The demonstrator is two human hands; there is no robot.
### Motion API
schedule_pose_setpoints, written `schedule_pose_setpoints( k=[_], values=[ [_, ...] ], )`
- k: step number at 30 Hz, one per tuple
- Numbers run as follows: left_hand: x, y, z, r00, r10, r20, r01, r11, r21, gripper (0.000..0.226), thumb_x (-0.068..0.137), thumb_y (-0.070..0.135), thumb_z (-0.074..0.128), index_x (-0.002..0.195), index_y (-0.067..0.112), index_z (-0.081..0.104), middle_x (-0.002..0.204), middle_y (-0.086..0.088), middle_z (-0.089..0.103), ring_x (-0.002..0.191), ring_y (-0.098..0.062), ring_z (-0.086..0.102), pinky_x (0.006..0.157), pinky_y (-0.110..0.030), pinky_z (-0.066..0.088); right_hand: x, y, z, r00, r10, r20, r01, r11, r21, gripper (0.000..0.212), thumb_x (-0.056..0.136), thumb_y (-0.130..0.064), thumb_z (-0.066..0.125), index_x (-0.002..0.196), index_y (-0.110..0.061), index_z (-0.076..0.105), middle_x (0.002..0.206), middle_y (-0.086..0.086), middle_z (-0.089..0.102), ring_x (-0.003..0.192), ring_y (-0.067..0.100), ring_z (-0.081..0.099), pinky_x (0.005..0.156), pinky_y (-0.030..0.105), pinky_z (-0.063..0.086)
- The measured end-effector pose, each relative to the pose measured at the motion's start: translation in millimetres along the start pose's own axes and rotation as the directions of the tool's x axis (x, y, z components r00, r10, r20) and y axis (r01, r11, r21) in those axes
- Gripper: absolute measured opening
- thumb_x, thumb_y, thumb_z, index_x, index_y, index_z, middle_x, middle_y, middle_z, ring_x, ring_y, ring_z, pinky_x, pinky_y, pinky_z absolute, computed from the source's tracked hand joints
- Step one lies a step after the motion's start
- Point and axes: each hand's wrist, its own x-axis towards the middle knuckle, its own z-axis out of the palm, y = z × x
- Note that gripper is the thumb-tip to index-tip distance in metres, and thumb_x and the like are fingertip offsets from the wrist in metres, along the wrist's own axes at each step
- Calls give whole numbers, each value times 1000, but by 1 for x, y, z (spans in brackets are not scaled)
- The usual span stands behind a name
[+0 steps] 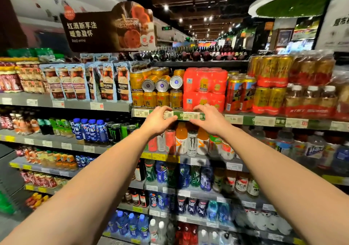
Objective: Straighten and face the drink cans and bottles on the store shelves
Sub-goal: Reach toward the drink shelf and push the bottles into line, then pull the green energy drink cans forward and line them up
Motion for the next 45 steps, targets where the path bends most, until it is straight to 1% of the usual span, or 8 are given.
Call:
schedule_pose_setpoints(
  k=[6, 18, 24, 26, 28, 32, 36, 45],
  values=[
    [14, -18, 12, 999, -18, -47, 18, 1000, -4, 46, 92, 47, 61, 129, 21, 57, 134, -3, 55, 120, -19, 53, 94, -30, 40, 29, 4, 19, 996, -84, 33, 81, 994, 77, 50, 89, -41, 66, 131, -17, 55, 129, 9, 55, 124, 26, 47, 104, 37, 37],
    [42, -77, 10, 997, -23, -69, 16, 995, -99, 43, 91, 48, 61, 127, 24, 58, 133, 2, 57, 120, -15, 54, 90, -28, 40, 79, -24, 65, 993, -100, 67, 94, 992, 84, 55, 90, -46, 63, 137, -19, 51, 133, 7, 52, 129, 25, 43, 108, 43, 37],
    [47, -121, 0, 997, -20, -69, 10, 991, -132, 40, 91, 41, 64, 125, 20, 59, 129, 0, 59, 120, -17, 54, 99, -30, 42, 106, -50, 96, 994, -87, 58, 79, 988, 133, 53, 89, -43, 66, 134, -18, 54, 133, 10, 54, 130, 26, 42, 106, 35, 33],
    [49, -138, -7, 996, -31, -78, 17, 986, -169, 37, 91, 38, 65, 123, 21, 60, 124, 4, 60, 118, -15, 55, 95, -27, 40, 113, -59, 111, 994, -95, 47, 87, 985, 148, 51, 89, -44, 66, 132, -19, 56, 134, 9, 55, 131, 26, 43, 104, 34, 34],
    [47, -158, -10, 995, -60, -83, 44, 982, -182, 37, 90, 36, 67, 122, 20, 61, 122, 2, 60, 115, -15, 56, 92, -24, 39, 116, -66, 129, 995, -98, 7, 96, 980, 175, 47, 89, -44, 66, 128, -19, 59, 130, 5, 58, 126, 23, 49, 99, 32, 37],
    [33, -211, -13, 988, -133, -73, 118, 977, -179, 40, 87, 37, 71, 122, 18, 62, 125, -3, 60, 116, -15, 56, 99, -26, 41, 120, -82, 175, 995, -65, -69, 83, 954, 289, 35, 88, -43, 66, 116, -22, 64, 116, -1, 66, 109, 17, 60, 88, 28, 43],
    [24, -256, -17, 988, -139, -72, 122, 972, -202, 39, 86, 32, 75, 120, 17, 63, 123, 0, 60, 112, -11, 54, 86, -7, 31, 122, -97, 220, 999, -17, -38, 29, 935, 354, 30, 83, -40, 72, 109, -25, 66, 102, -5, 70, 97, 15, 64, 85, 28, 47],
    [25, -326, -22, 987, -161, -13, 155, 967, -202, 49, 82, 39, 76, 124, 18, 60, 127, 1, 59, 117, -13, 54, 94, -21, 37, 130, -121, 292, 996, 31, 81, -59, 927, 370, 46, 80, -44, 76, 117, -20, 63, 104, -3, 65, 94, 11, 60, 86, 29, 49]
  ],
)
